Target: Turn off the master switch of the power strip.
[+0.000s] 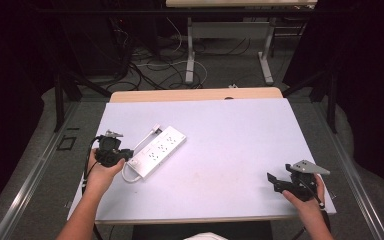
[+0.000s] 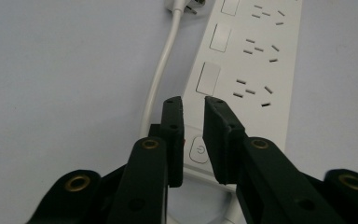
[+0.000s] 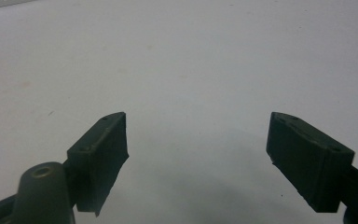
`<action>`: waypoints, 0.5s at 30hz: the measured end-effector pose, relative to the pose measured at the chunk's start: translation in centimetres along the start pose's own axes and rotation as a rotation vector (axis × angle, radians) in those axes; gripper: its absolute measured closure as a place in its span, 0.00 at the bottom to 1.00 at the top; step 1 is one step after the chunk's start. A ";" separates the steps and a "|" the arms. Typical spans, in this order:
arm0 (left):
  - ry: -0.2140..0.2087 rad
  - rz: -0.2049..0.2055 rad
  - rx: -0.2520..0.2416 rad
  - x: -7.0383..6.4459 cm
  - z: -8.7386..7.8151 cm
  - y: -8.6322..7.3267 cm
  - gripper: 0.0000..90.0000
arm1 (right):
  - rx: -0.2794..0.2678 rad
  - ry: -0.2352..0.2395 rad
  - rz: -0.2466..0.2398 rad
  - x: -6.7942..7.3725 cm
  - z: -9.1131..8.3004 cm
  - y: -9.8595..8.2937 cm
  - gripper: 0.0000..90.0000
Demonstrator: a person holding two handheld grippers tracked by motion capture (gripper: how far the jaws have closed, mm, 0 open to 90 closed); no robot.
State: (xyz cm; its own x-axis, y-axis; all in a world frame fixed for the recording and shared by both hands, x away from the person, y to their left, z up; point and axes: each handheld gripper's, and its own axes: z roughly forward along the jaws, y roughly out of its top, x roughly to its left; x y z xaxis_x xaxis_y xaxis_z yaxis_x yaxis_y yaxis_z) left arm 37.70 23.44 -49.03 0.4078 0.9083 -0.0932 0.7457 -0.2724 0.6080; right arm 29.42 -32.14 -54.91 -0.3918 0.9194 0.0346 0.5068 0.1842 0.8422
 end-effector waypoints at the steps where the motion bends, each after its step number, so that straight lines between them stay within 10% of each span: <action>1: -0.002 -0.002 -0.002 0.0 0.2 0.0 0.91 | 0.001 0.002 0.003 0.0 0.0 0.0 0.22; 15: -0.007 -0.012 0.052 -0.4 1.5 -0.2 1.00 | 0.002 0.001 0.007 0.0 0.0 0.0 0.22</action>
State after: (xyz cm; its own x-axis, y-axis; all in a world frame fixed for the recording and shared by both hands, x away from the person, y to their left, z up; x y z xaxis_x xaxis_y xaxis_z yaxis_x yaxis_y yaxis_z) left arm 38.18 22.68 -50.36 0.4024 0.9093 -0.1059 0.7769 -0.2781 0.5649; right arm 29.44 -32.18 -54.96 -0.3893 0.9202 0.0411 0.5107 0.1785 0.8410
